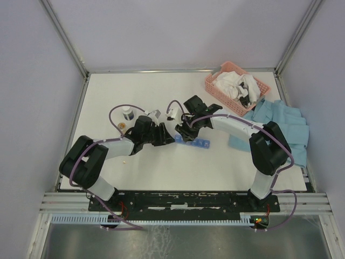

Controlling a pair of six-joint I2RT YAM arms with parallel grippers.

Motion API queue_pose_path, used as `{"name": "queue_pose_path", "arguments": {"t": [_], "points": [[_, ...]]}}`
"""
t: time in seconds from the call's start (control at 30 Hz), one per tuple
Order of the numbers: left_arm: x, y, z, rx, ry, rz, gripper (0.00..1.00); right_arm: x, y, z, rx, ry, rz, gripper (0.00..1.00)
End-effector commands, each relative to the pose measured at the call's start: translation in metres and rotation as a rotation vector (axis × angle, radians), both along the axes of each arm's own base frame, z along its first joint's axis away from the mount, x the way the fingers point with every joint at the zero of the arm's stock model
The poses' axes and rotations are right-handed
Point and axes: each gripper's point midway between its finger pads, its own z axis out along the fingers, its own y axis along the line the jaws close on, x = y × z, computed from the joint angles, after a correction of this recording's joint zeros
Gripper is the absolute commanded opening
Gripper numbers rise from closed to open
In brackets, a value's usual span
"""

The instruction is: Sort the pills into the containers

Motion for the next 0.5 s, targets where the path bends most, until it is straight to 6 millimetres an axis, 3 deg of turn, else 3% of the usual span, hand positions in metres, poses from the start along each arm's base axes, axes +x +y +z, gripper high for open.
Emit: {"name": "queue_pose_path", "arguments": {"t": [0.0, 0.1, 0.3, 0.47], "points": [[0.035, -0.015, 0.016, -0.033, -0.083, -0.013, 0.48, 0.02, 0.008, 0.002, 0.01, -0.046, -0.081, 0.38], [0.038, -0.02, 0.011, -0.04, -0.066, -0.021, 0.46, 0.02, 0.009, 0.003, 0.012, -0.041, -0.079, 0.36], [0.039, -0.02, -0.005, -0.016, -0.021, -0.026, 0.43, 0.024, 0.013, -0.007, -0.011, -0.004, -0.091, 0.16], [0.036, -0.019, -0.013, -0.004, 0.0, -0.031, 0.41, 0.025, 0.018, 0.001, 0.018, -0.007, -0.096, 0.12]]}}
